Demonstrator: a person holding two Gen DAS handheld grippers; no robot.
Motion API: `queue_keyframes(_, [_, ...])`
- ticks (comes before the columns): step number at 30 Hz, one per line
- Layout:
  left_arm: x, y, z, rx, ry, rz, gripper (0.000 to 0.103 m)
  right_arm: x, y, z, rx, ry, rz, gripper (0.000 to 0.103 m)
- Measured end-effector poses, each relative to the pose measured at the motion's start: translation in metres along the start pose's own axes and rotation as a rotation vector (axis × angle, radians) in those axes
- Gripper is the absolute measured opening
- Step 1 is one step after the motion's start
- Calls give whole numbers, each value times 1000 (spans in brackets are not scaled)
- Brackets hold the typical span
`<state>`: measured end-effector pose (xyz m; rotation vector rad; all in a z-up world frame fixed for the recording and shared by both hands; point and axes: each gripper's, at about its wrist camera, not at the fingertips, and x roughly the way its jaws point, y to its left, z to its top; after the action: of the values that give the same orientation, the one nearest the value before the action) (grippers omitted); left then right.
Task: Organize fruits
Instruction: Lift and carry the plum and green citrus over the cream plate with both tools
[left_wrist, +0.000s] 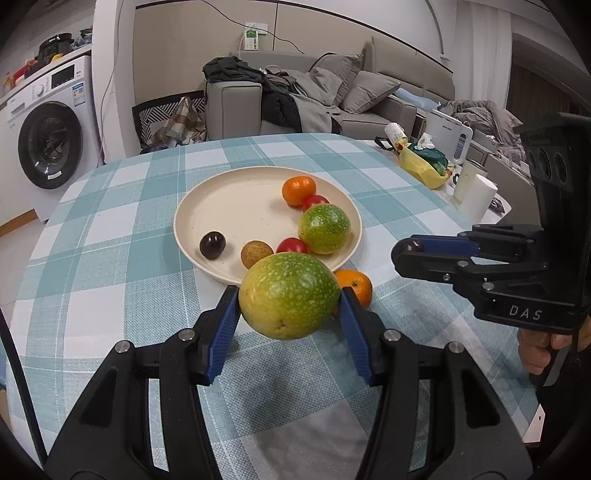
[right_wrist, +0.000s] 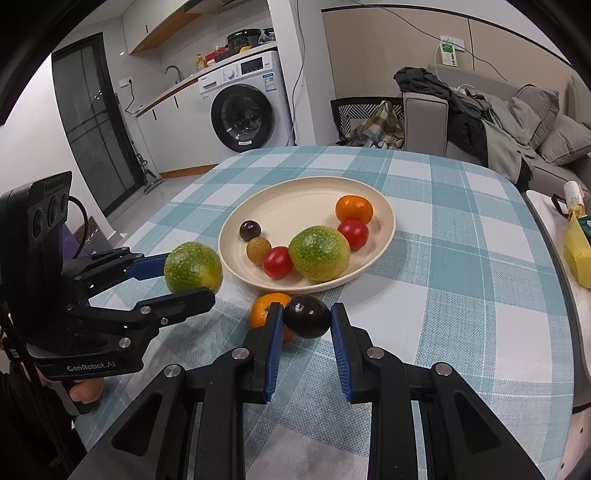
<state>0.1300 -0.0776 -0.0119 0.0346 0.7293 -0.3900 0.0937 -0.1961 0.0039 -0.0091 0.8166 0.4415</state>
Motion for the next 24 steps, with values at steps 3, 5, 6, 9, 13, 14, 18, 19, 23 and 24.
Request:
queue_keyframes(3, [-3, 3, 3, -9, -10, 7, 51, -1, 0, 2, 8, -11, -1, 27])
queue_keyframes(5, [-3, 5, 5, -16, -15, 12, 51, -2, 0, 3, 13, -19, 2, 27])
queue_keyframes(6, [-4, 7, 6, -20, -18, 13, 51, -2, 0, 4, 16, -25, 2, 27])
queue_keyframes(9, [-4, 9, 9, -27, -24, 17, 51, -3, 1, 7, 26, -37, 5, 27])
queue_keyframes(13, [-4, 14, 15, -36, -32, 23, 51, -4, 1, 15, 24, -51, 2, 27])
queue_keyframes(14, [-4, 15, 17, -38, -34, 24, 51, -5, 1, 17, 23, -55, 2, 27])
queue_keyframes(18, [-2, 21, 23, -46, -41, 32, 51, -5, 0, 24, 27, -64, 2, 27])
queue_keyframes(19, [-1, 22, 25, -48, -41, 34, 51, -4, -1, 25, 30, -64, 3, 27])
queue_keyframes(23, [4, 28, 30, -59, -44, 42, 51, -2, -3, 29, 39, -65, 5, 27])
queue_keyframes(24, [6, 29, 32, -62, -44, 44, 51, -1, -3, 30, 40, -66, 7, 27])
